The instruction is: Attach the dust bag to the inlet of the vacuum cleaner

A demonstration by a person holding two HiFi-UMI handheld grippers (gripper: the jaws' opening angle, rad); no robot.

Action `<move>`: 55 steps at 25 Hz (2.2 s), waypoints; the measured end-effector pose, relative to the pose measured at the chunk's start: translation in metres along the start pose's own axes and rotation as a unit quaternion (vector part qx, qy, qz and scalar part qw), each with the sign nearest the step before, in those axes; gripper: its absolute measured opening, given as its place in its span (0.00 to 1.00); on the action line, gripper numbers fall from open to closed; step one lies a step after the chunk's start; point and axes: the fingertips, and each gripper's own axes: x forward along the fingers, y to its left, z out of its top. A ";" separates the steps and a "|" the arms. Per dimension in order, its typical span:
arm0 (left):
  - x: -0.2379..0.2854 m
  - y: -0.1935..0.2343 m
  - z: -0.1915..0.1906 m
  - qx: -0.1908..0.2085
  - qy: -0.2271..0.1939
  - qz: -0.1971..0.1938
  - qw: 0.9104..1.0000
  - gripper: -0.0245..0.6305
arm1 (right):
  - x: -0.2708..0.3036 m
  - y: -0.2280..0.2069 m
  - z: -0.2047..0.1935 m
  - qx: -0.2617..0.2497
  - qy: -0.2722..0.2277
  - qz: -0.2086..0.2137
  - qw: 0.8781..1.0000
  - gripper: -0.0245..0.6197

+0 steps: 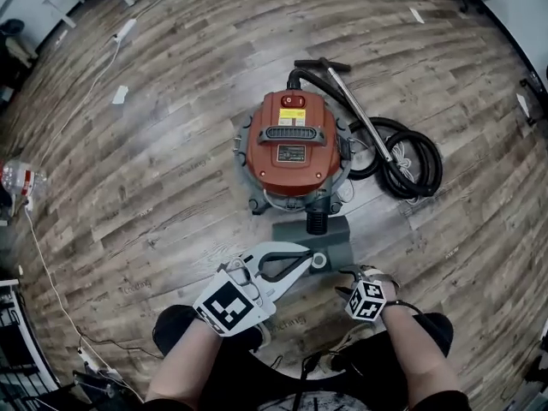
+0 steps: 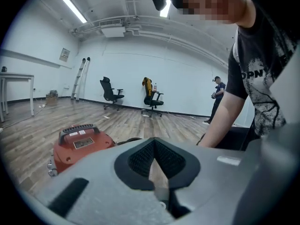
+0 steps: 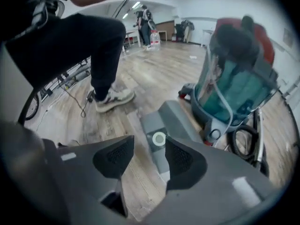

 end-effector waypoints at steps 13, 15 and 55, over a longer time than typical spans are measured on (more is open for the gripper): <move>0.026 -0.023 -0.124 -0.039 0.046 0.028 0.998 0.04 | 0.159 -0.026 -0.128 -0.099 0.145 -0.011 0.984 0.38; 0.024 -0.027 -0.132 -0.045 0.053 0.032 0.997 0.04 | 0.167 -0.026 -0.133 -0.122 0.157 -0.014 0.980 0.36; 0.029 -0.033 -0.190 0.158 0.331 0.114 0.923 0.35 | -0.116 -0.064 0.075 -0.190 -0.037 -0.007 0.981 0.07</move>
